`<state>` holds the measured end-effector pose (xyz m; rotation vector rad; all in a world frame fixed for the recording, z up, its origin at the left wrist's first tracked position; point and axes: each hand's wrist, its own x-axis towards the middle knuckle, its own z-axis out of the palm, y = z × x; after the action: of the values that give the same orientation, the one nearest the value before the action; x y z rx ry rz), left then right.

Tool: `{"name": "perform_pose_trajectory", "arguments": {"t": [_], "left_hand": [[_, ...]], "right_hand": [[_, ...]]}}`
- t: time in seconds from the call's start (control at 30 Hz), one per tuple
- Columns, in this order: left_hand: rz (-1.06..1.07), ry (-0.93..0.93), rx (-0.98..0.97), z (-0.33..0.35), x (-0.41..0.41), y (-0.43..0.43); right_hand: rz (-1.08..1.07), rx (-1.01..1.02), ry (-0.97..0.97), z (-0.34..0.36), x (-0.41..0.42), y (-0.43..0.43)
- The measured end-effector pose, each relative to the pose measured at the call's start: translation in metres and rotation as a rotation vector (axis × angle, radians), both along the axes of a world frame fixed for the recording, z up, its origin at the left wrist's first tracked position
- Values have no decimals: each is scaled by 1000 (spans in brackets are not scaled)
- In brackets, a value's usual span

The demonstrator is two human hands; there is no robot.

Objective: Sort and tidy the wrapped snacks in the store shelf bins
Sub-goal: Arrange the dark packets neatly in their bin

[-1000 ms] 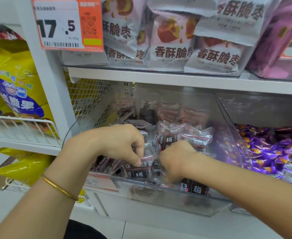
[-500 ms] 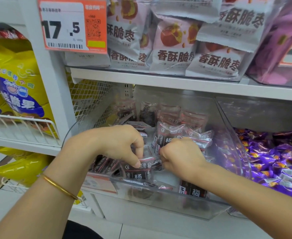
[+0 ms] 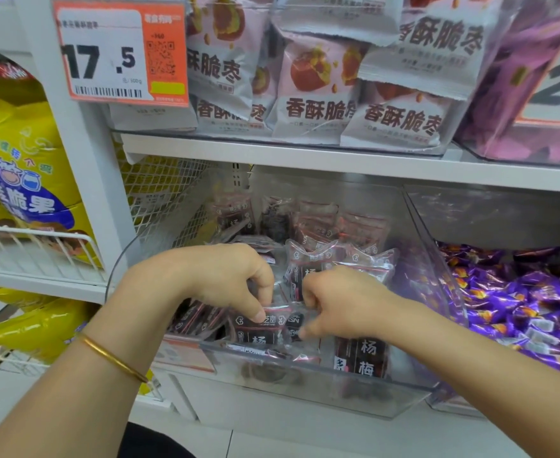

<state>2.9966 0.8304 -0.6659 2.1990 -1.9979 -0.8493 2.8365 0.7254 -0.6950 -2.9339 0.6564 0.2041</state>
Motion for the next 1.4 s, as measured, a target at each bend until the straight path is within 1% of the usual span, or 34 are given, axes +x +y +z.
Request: {"name": "perform_pose_trajectory", "arguments": {"t": [0.07,0.17,0.37,0.5,0.57,0.67,0.73,0.77,0.8,0.83,0.87,0.97,1.03,1.13,1.2,1.4], "left_hand": [[-1,0,4,1,1,0],[-6,-6,4,0,1,1],[-9,-11,-6,0,1,1],[-18,15,-16,-1,1,1],[-29,21,-17,-2,2,1],[-44,21,-26,-3,3,0],[-53,24,-42,-3,3,0],[-53,30,-48,-3,3,-1],[-52,35,-54,-3,3,-1],[-53,36,-62,-2,3,-1],[-51,36,-71,-1,2,-1],[-59,34,-83,0,2,-1],[-60,45,-61,-1,2,-1],[-54,50,-37,-4,-1,-2],[-52,38,-39,-5,-3,-3],[-55,37,-50,1,-7,-2]], "right_hand": [[55,-153,96,-4,3,4],[124,-336,156,-10,7,9],[180,-393,134,-13,3,10],[199,-430,208,-11,5,13],[222,-429,194,-9,7,15],[258,-424,116,-7,5,14],[284,-408,11,-11,3,11],[265,-432,17,-10,1,11],[233,-409,12,-10,0,10],[211,-394,-34,-9,-1,8],[190,-399,-120,-9,-1,6],[156,-322,-325,1,-4,8],[119,-218,-411,7,-7,4],[27,93,-609,9,-8,-5],[-37,197,-708,11,-7,-12],[-90,113,-738,23,2,-9]]}}
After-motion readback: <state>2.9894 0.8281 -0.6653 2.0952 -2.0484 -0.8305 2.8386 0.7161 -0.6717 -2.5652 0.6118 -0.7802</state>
